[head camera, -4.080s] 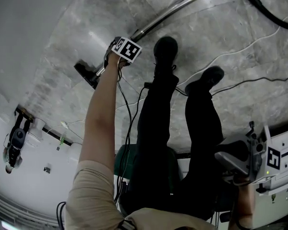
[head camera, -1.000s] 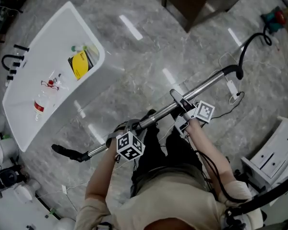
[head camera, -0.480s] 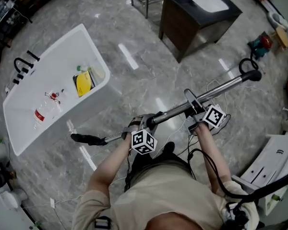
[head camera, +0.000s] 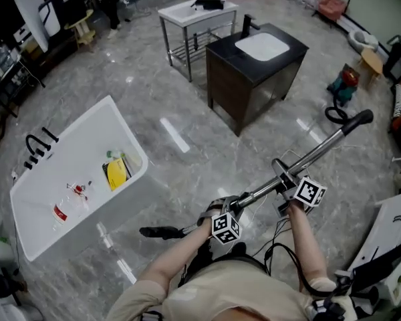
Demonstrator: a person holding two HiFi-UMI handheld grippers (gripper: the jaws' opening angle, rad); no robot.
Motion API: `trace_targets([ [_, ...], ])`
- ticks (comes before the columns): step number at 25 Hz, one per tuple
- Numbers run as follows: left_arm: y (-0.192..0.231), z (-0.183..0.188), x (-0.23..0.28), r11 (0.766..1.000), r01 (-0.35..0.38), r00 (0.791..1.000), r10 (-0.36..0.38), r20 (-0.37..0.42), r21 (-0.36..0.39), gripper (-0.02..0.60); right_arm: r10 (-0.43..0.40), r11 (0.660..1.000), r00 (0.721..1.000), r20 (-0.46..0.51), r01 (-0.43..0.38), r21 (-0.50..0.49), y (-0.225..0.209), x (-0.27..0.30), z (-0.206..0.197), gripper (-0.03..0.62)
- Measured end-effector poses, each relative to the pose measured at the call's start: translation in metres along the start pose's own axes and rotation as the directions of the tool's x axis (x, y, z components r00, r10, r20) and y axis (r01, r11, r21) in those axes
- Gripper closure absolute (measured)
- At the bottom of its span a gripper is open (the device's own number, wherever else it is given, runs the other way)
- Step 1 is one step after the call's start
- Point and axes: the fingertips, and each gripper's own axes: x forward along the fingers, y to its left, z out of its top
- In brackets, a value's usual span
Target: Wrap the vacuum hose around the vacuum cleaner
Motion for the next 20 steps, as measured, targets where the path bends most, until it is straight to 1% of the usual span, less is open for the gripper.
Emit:
trace_targets([
  [1, -0.005, 0.003, 0.002, 0.999, 0.025, 1.000, -0.025, -0.007, -0.021, 0.429, 0.013, 1.000, 1.000, 0.001, -0.013, 0.003, -0.004, -0.006, 0.006, 0.520],
  [2, -0.009, 0.005, 0.001, 0.997, 0.049, 0.999, -0.049, -0.012, -0.063, 0.404, 0.026, 1.000, 1.000, 0.001, -0.026, 0.007, -0.008, -0.011, 0.012, 0.520],
  [3, -0.009, 0.007, -0.003, 0.991, 0.067, 0.998, -0.069, -0.013, -0.117, 0.358, 0.026, 1.000, 1.000, -0.002, -0.026, 0.006, -0.014, -0.017, 0.018, 0.520],
  [4, -0.007, 0.011, -0.008, 0.982, 0.077, 0.997, -0.079, -0.007, -0.170, 0.312, 0.008, 1.000, 1.000, -0.008, -0.008, -0.001, -0.024, -0.023, 0.023, 0.520],
  [5, -0.004, 0.016, -0.016, 0.974, 0.075, 0.997, -0.075, 0.006, -0.214, 0.260, -0.017, 1.000, 1.000, -0.015, 0.017, -0.012, -0.034, -0.031, 0.028, 0.520],
  [6, -0.001, 0.022, -0.025, 0.967, 0.058, 0.998, -0.053, 0.024, -0.248, 0.240, -0.032, 0.999, 0.999, -0.020, 0.032, -0.013, -0.044, -0.039, 0.031, 0.520],
  [7, 0.003, 0.027, -0.034, 0.962, 0.025, 0.999, -0.014, 0.043, -0.273, 0.238, -0.029, 1.000, 0.999, -0.019, 0.029, 0.003, -0.053, -0.046, 0.032, 0.520],
  [9, 0.011, 0.035, -0.047, 0.953, -0.068, 0.993, 0.092, 0.068, -0.296, 0.238, -0.010, 0.997, 1.000, 0.000, 0.010, 0.080, -0.069, -0.060, 0.028, 0.520],
  [11, 0.020, 0.043, -0.053, 0.941, -0.158, 0.979, 0.189, 0.076, -0.298, 0.239, -0.001, 0.987, 0.999, 0.035, -0.005, 0.159, -0.083, -0.070, 0.027, 0.524],
  [12, 0.027, 0.049, -0.057, 0.935, -0.195, 0.970, 0.228, 0.081, -0.296, 0.239, 0.007, 0.988, 0.999, 0.046, -0.014, 0.153, -0.088, -0.071, 0.031, 0.526],
  [13, 0.035, 0.056, -0.063, 0.929, -0.222, 0.962, 0.258, 0.089, -0.295, 0.239, 0.024, 0.994, 0.999, 0.046, -0.028, 0.104, -0.089, -0.069, 0.038, 0.526],
  [15, 0.044, 0.073, -0.083, 0.924, -0.250, 0.950, 0.291, 0.109, -0.289, 0.242, 0.052, 0.999, 0.999, 0.016, -0.052, -0.013, -0.091, -0.067, 0.050, 0.526],
  [16, 0.046, 0.083, -0.098, 0.924, -0.258, 0.946, 0.300, 0.119, -0.281, 0.246, 0.051, 0.998, 0.999, -0.002, -0.051, -0.037, -0.095, -0.070, 0.054, 0.526],
  [17, 0.045, 0.090, -0.115, 0.924, -0.267, 0.943, 0.309, 0.126, -0.273, 0.267, 0.041, 0.998, 0.999, -0.019, -0.042, -0.049, -0.101, -0.075, 0.056, 0.526],
  [19, 0.042, 0.093, -0.151, 0.915, -0.291, 0.936, 0.333, 0.116, -0.280, 0.349, 0.004, 0.997, 0.999, -0.051, -0.008, -0.077, -0.117, -0.088, 0.056, 0.526],
  [20, 0.043, 0.088, -0.166, 0.902, -0.305, 0.932, 0.349, 0.101, -0.305, 0.402, -0.018, 0.995, 0.998, -0.063, 0.011, -0.101, -0.127, -0.093, 0.057, 0.525],
])
